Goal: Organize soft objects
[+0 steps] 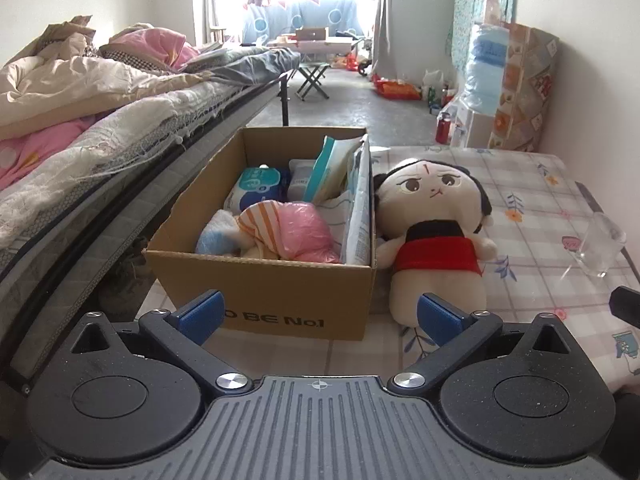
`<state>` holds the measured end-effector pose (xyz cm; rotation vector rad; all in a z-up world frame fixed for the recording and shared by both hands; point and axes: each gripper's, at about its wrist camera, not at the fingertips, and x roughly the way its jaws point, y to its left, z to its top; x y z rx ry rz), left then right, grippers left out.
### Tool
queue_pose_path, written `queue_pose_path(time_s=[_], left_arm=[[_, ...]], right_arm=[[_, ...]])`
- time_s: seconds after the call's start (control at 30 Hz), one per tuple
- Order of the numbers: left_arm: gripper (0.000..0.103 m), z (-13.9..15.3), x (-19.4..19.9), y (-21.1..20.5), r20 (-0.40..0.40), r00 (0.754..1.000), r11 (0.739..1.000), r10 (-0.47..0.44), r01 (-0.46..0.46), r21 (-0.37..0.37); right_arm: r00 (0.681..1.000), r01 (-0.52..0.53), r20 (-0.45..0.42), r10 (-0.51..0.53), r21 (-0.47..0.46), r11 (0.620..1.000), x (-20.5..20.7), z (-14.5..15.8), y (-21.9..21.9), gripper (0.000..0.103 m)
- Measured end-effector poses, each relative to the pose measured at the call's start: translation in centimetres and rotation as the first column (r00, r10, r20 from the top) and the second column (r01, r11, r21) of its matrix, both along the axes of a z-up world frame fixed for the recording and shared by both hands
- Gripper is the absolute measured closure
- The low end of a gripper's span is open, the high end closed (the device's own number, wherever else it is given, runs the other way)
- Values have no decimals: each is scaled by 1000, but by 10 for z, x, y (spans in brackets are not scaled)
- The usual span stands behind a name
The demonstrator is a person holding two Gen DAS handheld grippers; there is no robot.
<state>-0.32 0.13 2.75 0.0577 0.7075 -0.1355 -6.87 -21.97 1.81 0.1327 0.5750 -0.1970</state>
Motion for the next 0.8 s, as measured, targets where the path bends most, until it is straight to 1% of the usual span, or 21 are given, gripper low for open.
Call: queue_pose_path(time_s=[0.1, 0.23, 0.6, 0.8], left_arm=[[0, 0, 2, 2, -3, 1000, 1000, 14, -14, 13], [0, 0, 4, 4, -8, 1000, 1000, 21, -20, 22], [0, 0, 8, 8, -14, 999, 999, 34, -33, 23], [0, -2, 10, 7, -25, 999, 1000, 22, -22, 16]], right_arm=[[1000, 19, -14, -20, -33, 999, 2, -3, -3, 0], [999, 22, -38, -24, -51, 998, 5, -8, -5, 0], [999, 2, -49, -4, -40, 999, 13, -9, -5, 0], [999, 2, -53, -4, -38, 999, 15, -9, -4, 0]])
